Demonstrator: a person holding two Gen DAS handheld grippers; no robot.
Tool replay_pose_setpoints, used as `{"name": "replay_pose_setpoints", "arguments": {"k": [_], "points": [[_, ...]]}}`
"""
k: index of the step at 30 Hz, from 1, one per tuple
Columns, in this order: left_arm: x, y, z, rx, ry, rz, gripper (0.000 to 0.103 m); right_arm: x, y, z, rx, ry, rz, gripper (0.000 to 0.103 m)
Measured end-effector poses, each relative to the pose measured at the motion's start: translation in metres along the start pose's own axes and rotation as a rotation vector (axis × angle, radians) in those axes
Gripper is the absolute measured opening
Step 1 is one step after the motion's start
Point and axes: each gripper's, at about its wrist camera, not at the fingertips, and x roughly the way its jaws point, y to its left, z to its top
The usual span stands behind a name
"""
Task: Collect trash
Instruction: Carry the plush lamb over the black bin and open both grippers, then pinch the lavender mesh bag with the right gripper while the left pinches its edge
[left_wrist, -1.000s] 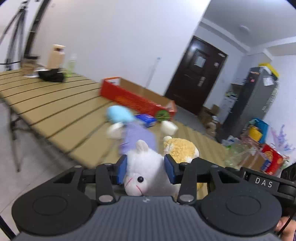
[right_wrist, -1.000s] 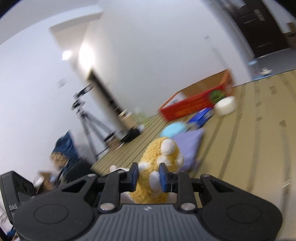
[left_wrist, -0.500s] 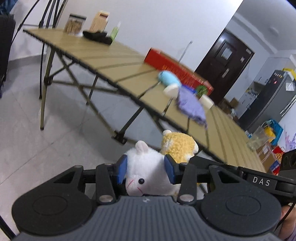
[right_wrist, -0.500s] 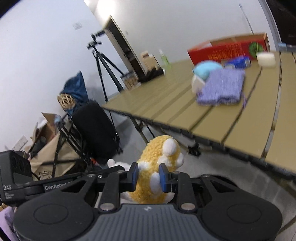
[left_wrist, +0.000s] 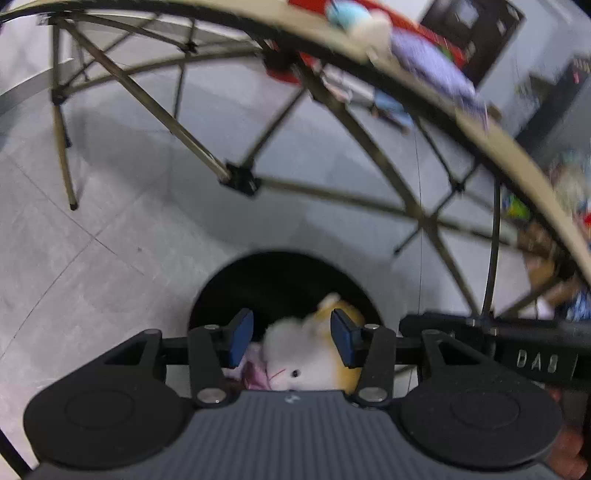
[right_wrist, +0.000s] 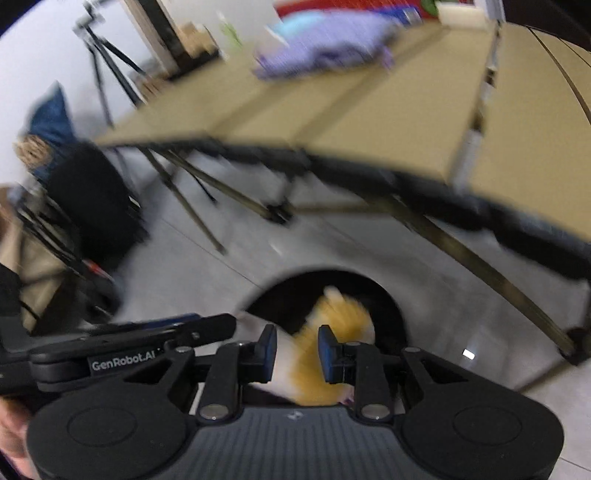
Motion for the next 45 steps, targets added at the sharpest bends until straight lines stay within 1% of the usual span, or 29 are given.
{"name": "replay_pose_setpoints", "arguments": {"k": [2,5,8,10,11,12,16,19,21,23,24,25,26,27,28,29,30,31,32,34,35,37,39,41,43,45], "points": [[0.0,-0.006,-0.003,0.043,0.012,0.02,0.05,0.002,0.0,-0.002,-0.01,0.021,-0.001,0.025],[-0.008,-0.012,-0.007,0.069,-0.021,0.033,0.054,-0.001,0.007,-0.003,-0.039,0.026,-0.003,0.025],[-0.016,-0.013,-0.004,0.062,-0.041,0.057,0.056,-0.005,0.01,-0.001,-0.054,0.026,-0.004,0.026],[-0.019,-0.01,-0.001,0.05,-0.046,0.075,0.057,-0.005,0.01,-0.002,-0.062,0.028,-0.015,0.029],[-0.02,-0.009,0.0,0.042,-0.043,0.092,0.06,-0.005,0.011,0.0,-0.066,0.03,-0.022,0.029],[-0.02,-0.008,0.002,0.034,-0.04,0.105,0.063,-0.006,0.011,-0.001,-0.07,0.028,-0.028,0.029],[-0.026,-0.004,0.005,0.019,-0.032,0.145,0.063,-0.009,0.016,-0.002,-0.097,0.012,-0.052,0.03],[-0.035,-0.007,0.007,0.044,-0.043,0.178,0.065,-0.016,0.021,-0.002,-0.123,-0.01,-0.044,0.03],[-0.043,-0.01,0.009,0.079,-0.055,0.205,0.067,-0.024,0.026,-0.001,-0.138,-0.03,-0.037,0.03],[-0.056,-0.014,0.012,0.111,-0.092,0.211,0.067,-0.04,0.034,0.001,-0.174,-0.074,-0.012,0.031],[-0.066,-0.016,0.015,0.134,-0.125,0.202,0.068,-0.049,0.039,0.002,-0.196,-0.097,0.003,0.031],[-0.076,-0.017,0.017,0.151,-0.167,0.187,0.069,-0.063,0.045,0.004,-0.218,-0.125,0.036,0.031],[-0.086,-0.017,0.02,0.164,-0.214,0.187,0.073,-0.076,0.047,0.007,-0.232,-0.148,0.078,0.031],[-0.094,-0.017,0.023,0.166,-0.259,0.205,0.075,-0.09,0.049,0.01,-0.241,-0.178,0.121,0.03],[-0.101,-0.017,0.028,0.159,-0.301,0.224,0.076,-0.108,0.049,0.016,-0.248,-0.236,0.156,0.031],[-0.106,-0.017,0.035,0.157,-0.332,0.229,0.076,-0.119,0.046,0.022,-0.25,-0.287,0.162,0.031],[-0.11,-0.017,0.043,0.155,-0.356,0.227,0.076,-0.129,0.042,0.031,-0.245,-0.342,0.14,0.033],[-0.113,-0.018,0.054,0.145,-0.387,0.216,0.076,-0.132,0.038,0.04,-0.232,-0.382,0.101,0.034],[-0.115,-0.02,0.064,0.14,-0.409,0.197,0.076,-0.131,0.033,0.053,-0.213,-0.417,0.035,0.034],[-0.109,-0.024,0.084,0.128,-0.425,0.16,0.077,-0.117,0.018,0.078,-0.158,-0.451,-0.111,0.036],[-0.103,-0.025,0.092,0.125,-0.438,0.136,0.077,-0.108,0.012,0.088,-0.133,-0.454,-0.149,0.036],[-0.092,-0.027,0.101,0.102,-0.468,0.132,0.077,-0.092,0.0,0.105,-0.069,-0.463,-0.168,0.036],[-0.087,-0.022,0.099,0.046,-0.49,0.112,0.077,-0.08,-0.006,0.118,-0.022,-0.464,-0.169,0.036],[-0.082,-0.018,0.098,0.015,-0.472,0.089,0.077,-0.068,-0.01,0.127,-0.011,-0.46,-0.177,0.036],[-0.083,-0.016,0.096,0.02,-0.468,0.094,0.077,-0.055,-0.007,0.134,-0.033,-0.444,-0.201,0.035],[-0.089,-0.016,0.093,0.038,-0.485,0.113,0.078,-0.042,0.002,0.134,-0.041,-0.434,-0.221,0.034]]}}
